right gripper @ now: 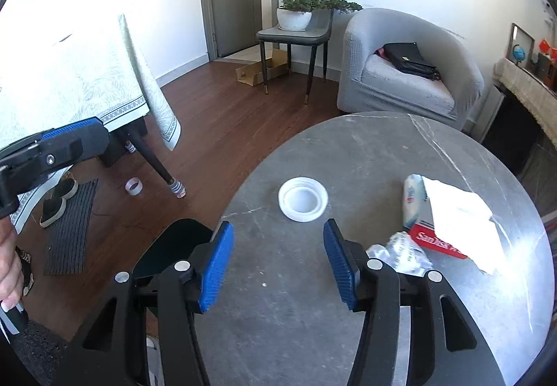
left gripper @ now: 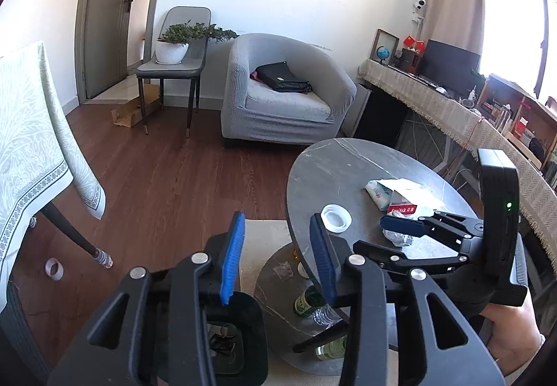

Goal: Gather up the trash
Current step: 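Move both open tools back over the marble table, then grasp the white bottle cap with the left gripper while right gripper grasps a silver paper ball, then carry both items over the green bin and open the left gripper to drop the cap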

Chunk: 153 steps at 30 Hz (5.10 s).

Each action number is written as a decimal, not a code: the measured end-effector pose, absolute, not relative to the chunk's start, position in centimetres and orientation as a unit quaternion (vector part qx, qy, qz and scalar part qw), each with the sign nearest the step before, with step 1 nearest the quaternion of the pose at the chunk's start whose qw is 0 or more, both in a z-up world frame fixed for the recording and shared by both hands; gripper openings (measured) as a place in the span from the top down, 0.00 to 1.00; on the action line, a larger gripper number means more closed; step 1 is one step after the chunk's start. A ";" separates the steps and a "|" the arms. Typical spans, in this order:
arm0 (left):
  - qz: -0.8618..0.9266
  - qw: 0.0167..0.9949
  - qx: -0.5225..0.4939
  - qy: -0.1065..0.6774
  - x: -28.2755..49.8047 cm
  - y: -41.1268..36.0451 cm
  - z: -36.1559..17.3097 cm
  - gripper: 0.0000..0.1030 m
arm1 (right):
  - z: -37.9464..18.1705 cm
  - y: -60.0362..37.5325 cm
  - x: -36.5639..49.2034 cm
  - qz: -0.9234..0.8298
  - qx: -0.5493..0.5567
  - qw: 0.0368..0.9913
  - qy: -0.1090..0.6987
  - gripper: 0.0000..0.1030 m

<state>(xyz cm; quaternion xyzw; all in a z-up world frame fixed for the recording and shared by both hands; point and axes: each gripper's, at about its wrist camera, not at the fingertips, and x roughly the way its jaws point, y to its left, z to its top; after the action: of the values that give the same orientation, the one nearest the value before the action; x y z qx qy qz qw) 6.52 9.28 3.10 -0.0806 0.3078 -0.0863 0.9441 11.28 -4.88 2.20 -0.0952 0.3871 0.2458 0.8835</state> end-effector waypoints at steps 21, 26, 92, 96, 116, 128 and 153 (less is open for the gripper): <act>-0.120 0.928 -0.049 0.349 11.8 1.1 -1.7 0.39 | 0.4 -13.9 11.2 0.200 -0.037 0.890 0.409 0.33; -0.124 0.924 -0.043 0.360 13.0 0.6 -2.5 0.39 | 0.5 -13.3 11.8 0.201 -0.038 0.889 0.409 0.33; -0.102 0.925 -0.021 0.365 12.4 0.8 -2.2 0.59 | 2.3 -13.7 10.6 0.222 -0.028 0.887 0.405 0.47; -0.090 0.928 -0.025 0.361 11.4 2.4 -1.9 0.59 | 2.4 -12.4 10.1 0.230 -0.030 0.886 0.401 0.47; -0.025 0.915 -0.033 0.402 8.4 12.4 -4.5 0.59 | 2.7 -4.0 9.6 0.287 -0.050 0.872 0.393 0.47; -0.010 0.876 -0.025 0.482 8.4 16.4 -9.5 0.59 | 1.7 2.1 10.1 0.316 -0.078 0.855 0.403 0.47; -0.003 0.796 -0.060 0.603 7.8 21.8 -19.9 0.55 | -4.3 9.7 11.8 0.320 -0.123 0.804 0.486 0.47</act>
<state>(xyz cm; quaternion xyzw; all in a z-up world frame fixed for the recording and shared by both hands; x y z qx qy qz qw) 7.75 21.76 -19.86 -0.0596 0.6027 -0.0027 0.7957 11.76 9.70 -4.30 -0.1231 0.4860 0.3201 0.8039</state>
